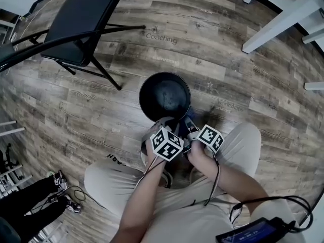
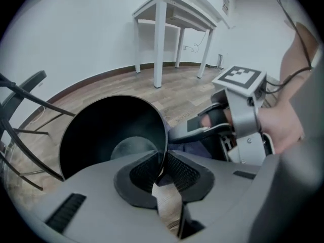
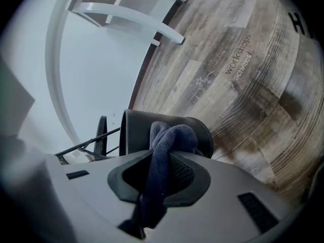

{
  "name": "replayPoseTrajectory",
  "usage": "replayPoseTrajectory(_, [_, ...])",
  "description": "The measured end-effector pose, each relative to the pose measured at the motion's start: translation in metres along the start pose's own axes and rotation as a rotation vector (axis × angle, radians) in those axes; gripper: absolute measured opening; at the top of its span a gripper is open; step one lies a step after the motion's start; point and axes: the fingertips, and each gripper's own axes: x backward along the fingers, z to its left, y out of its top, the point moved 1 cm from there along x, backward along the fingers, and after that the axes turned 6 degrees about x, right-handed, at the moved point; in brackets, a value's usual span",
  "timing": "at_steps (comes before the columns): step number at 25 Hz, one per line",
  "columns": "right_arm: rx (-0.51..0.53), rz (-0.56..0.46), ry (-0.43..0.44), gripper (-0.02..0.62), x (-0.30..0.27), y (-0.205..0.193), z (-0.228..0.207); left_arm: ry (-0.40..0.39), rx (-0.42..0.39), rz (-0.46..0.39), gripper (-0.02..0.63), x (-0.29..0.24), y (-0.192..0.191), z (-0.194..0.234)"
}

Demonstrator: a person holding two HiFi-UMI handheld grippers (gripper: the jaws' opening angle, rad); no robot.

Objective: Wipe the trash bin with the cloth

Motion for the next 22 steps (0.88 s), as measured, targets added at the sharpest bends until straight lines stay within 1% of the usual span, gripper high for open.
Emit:
replayPoseTrajectory(6, [-0.026, -0.002, -0.113, 0.069, -0.034, -0.001, -0.05, 0.01, 0.02, -0.012, 0.06, -0.002, 0.004, 0.0])
replayPoseTrajectory(11, [-0.067, 0.012, -0.181, 0.069, -0.061, 0.0, -0.092, 0.014, 0.014, -0.044, 0.054, -0.005, 0.011, -0.004])
replayPoseTrajectory(17, [-0.026, 0.054, -0.236, 0.069, -0.088, 0.001, -0.131, 0.006, 0.031, -0.076, 0.046, -0.008, 0.015, -0.009])
replayPoseTrajectory(22, [-0.003, 0.094, -0.262, 0.069, -0.099, -0.001, -0.148, 0.015, 0.045, -0.095, 0.044, -0.008, 0.016, -0.01])
